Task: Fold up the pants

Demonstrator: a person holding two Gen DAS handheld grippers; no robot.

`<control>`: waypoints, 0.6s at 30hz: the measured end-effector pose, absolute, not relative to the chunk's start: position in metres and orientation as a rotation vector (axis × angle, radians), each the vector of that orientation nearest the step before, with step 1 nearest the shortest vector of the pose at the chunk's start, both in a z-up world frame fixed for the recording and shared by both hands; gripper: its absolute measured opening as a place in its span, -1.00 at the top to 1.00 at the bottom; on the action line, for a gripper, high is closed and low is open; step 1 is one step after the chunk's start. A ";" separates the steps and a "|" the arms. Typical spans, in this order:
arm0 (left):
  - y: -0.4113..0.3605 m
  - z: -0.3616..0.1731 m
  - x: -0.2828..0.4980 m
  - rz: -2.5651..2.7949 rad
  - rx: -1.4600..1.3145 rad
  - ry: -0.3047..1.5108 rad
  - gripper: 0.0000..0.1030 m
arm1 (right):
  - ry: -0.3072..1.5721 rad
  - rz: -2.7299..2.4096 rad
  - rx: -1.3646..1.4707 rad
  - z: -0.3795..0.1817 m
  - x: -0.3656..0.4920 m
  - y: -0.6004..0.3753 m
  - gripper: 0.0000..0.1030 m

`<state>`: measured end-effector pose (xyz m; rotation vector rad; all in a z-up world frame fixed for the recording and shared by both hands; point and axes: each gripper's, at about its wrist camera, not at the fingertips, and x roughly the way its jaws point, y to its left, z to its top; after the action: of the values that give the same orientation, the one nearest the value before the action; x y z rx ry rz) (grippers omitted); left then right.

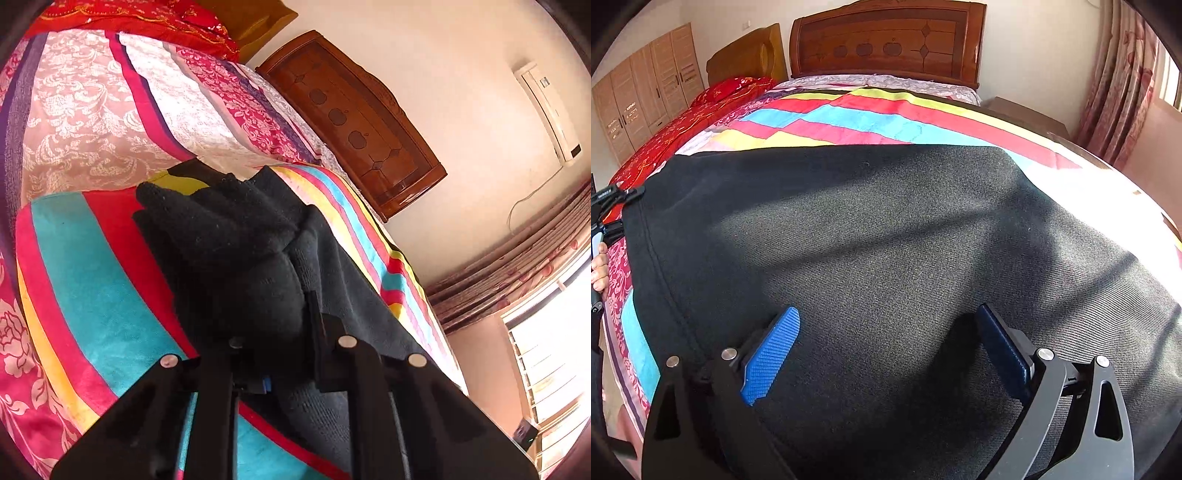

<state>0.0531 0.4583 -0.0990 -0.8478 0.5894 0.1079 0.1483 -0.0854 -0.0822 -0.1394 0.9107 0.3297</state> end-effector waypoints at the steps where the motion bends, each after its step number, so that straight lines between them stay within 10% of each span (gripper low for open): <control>1: 0.456 -0.097 0.053 0.118 -0.822 0.589 0.72 | 0.899 0.369 -0.134 -0.075 0.150 -0.080 -0.82; 18: 0.441 -0.099 0.074 0.248 -0.676 0.691 0.36 | 0.896 1.233 -0.515 -0.066 0.286 0.204 0.06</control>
<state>0.0738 0.4407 -0.0992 -0.6758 0.6908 0.2485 0.2864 0.2042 -0.0664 -0.5153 0.8959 1.2327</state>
